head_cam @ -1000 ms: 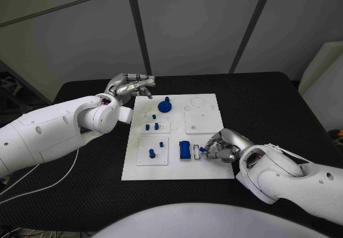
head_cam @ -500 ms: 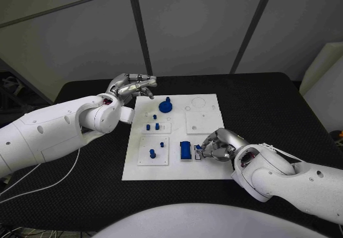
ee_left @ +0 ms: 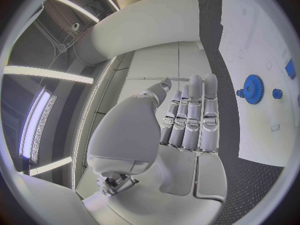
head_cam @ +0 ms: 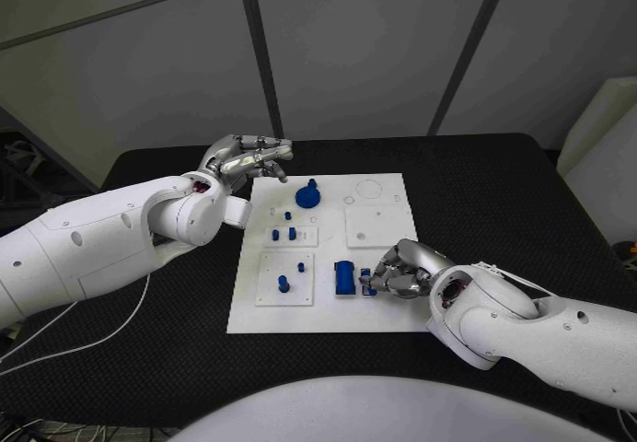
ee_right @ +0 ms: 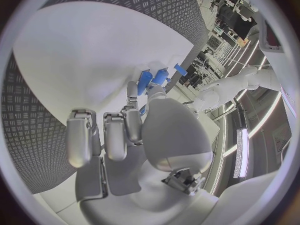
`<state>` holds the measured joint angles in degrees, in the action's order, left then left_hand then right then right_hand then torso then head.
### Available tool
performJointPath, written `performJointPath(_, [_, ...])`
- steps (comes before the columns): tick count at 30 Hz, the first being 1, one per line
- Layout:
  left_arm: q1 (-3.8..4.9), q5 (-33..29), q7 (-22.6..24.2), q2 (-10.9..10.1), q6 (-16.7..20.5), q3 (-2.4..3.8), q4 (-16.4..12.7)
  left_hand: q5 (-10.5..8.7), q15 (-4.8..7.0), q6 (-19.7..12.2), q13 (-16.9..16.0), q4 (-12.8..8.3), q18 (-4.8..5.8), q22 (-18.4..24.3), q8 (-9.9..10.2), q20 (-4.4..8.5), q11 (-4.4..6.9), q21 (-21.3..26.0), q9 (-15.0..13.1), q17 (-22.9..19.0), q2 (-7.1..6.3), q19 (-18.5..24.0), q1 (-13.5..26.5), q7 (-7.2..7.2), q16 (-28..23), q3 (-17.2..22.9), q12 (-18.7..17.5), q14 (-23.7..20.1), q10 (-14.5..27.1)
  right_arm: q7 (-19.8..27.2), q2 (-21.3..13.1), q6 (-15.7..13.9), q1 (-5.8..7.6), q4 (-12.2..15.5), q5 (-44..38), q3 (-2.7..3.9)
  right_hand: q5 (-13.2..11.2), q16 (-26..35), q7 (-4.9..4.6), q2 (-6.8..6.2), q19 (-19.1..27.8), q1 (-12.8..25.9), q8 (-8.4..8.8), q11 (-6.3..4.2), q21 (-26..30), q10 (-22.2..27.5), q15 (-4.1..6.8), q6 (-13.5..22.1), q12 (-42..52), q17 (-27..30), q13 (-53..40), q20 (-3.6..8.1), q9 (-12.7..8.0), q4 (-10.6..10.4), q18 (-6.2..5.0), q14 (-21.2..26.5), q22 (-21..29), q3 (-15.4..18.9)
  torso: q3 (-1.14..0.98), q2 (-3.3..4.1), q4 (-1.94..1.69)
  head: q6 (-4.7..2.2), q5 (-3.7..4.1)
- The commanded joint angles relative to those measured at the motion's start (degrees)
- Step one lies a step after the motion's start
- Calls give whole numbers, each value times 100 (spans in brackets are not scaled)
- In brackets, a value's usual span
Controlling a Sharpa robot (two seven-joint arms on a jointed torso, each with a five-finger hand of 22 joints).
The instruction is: Assemble the parts on the task board
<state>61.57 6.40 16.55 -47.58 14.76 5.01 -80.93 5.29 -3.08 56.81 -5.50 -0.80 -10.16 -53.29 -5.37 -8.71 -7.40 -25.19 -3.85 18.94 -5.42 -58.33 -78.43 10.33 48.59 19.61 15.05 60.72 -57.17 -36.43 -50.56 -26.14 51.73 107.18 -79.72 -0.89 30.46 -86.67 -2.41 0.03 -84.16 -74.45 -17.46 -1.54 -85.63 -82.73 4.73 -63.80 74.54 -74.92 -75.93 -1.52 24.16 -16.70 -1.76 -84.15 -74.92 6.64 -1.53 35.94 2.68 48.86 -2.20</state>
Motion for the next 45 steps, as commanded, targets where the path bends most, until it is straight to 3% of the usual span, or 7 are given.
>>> performJointPath(1, [10, 20, 15, 5, -73, 4, -7, 12, -1, 30, 9, -4, -20, 9, -30, -11, 10, 20, -5, -8, 39, 10, 0, 6, 33, -34, 17, -32, 40, -73, 20, 213, -4, 14, -31, -4, -24, -21, -16, 8, -358, 83, -14, -3, -38, -48, 43, 27, 34, -1051, -406, 41, 22, 5, 48, -487, -1043, 52, -1, -2, 6, 6, -5])
performJointPath(9, [10, 20, 11, 6, -75, 4, -1, 12, -1, 30, 9, -4, -20, 9, -30, -11, 10, 20, -5, -8, 39, 10, 0, 6, 33, -34, 17, -32, 40, -108, 28, 164, -4, -5, -162, -5, -91, -8, -17, -10, -349, 264, -47, -2, -22, -41, 44, 45, 19, -1034, -403, 44, 58, 5, 43, -483, -1026, 163, -6, -3, 4, -3, -2])
performJointPath(17, [10, 20, 12, 13, -73, 4, 18, 12, -1, 30, 9, -4, -20, 9, -30, -11, 10, 20, -5, -8, 39, 10, 0, 6, 33, -34, 17, -32, 40, -22, 35, 106, -4, 3, -190, -5, -1454, -8, -21, 22, -346, 982, -137, 7, -16, -46, 34, 72, 30, -1036, -425, 36, 149, -1, 42, -483, -1024, 597, -7, 0, 8, -13, -2])
performJointPath(21, [10, 20, 12, 19, -75, 4, 27, 12, -1, 30, 9, -4, -20, 9, -30, -11, 10, 20, -5, -8, 39, 10, 0, 6, 33, -34, 17, -32, 40, 19, 22, 43, -4, 17, -193, -5, -1747, -15, -19, 65, -350, 1267, -176, 5, -23, -55, 35, 87, 49, -1048, -443, 36, 187, -17, 44, -486, -1034, 717, -7, 0, 10, -15, 6])
performJointPath(25, [9, 20, 11, 22, -77, 4, 31, 12, -1, 30, 9, -4, -20, 9, -30, -11, 10, 20, -5, -8, 39, 10, 0, 6, 33, -34, 17, -32, 40, 45, -23, 12, -4, 27, -210, -5, -1812, -16, -18, 79, -353, 1332, -186, 5, -27, -57, 36, 93, 53, -1050, -447, 36, 198, -13, 46, -486, -1040, 739, -8, -1, 9, -15, 10])
performJointPath(40, [7, 20, 11, 27, -81, 3, 47, 12, -1, 30, 9, -4, -20, 9, -30, -11, 10, 20, -5, -8, 39, 10, 0, 6, 33, -34, 17, -32, 40, 563, -308, 327, -5, 212, -250, -9, -2300, -7, -22, 10, -344, 76, -278, 7, -12, -35, 36, 170, 11, -1043, -441, 37, 295, 375, 42, -484, -1032, 618, -8, -8, 14, -35, 22])
performJointPath(45, [6, 20, 11, 36, -85, 3, 53, 12, -1, 30, 9, -4, -20, 9, -30, -11, 10, 20, -5, -8, 39, 10, 0, 6, 33, -34, 17, -32, 40, 555, -289, 338, -6, 172, -277, -10, -2306, -8, -24, 28, -346, 1, -284, 8, -15, -35, 35, 171, 10, -1045, -441, 35, 301, 407, 43, -484, -1036, 608, -8, -3, 3, -45, 32])
